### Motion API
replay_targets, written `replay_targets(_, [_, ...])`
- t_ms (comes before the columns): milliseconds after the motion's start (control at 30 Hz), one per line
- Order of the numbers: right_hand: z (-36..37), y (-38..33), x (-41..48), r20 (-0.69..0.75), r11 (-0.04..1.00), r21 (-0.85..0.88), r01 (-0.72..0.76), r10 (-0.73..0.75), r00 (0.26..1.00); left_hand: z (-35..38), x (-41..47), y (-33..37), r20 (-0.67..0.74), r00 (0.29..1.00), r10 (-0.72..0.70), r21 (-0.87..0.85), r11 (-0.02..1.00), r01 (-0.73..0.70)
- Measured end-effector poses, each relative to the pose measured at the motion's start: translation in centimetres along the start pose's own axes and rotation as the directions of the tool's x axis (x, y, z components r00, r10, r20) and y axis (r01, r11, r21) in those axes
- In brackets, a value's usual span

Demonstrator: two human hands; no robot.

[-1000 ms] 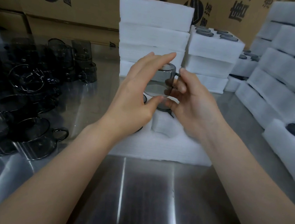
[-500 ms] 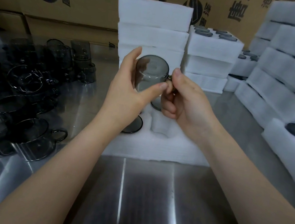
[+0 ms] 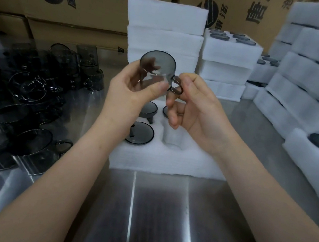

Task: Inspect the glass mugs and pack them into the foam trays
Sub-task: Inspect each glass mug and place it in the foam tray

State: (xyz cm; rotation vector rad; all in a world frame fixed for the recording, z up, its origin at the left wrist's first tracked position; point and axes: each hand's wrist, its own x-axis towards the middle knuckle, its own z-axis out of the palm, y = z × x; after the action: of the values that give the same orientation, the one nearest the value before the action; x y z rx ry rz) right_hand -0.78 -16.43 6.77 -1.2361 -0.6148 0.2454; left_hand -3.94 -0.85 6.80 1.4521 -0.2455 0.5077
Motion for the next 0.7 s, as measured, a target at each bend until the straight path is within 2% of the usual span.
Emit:
replay_targets(100, [0.30,0.12,0.11,-0.112,0.997,-0.074,-0.013,0.005,0.994,0.21,-0.18,0.00,0.011,1.000,0.022,0.026,0.999,-0.022])
replay_targets(200, [0.46,0.23,0.09,-0.155,0.995,-0.095,-0.001,-0.014,0.988,0.41,-0.23,0.04,0.037,0.999,0.039,0.045,0.998,-0.040])
replay_targets(367, [0.41,0.21,-0.11,-0.149,0.999,-0.040,0.015,-0.021,0.989,0.48,-0.36,0.11,0.056,0.997,0.047,0.060,0.997,-0.050])
replay_targets(700, [0.47,0.03,0.08,-0.203,1.000,0.024,-0.018,0.023,0.979,0.69,-0.58,-0.06,0.136,0.982,0.131,0.244,0.956,-0.162])
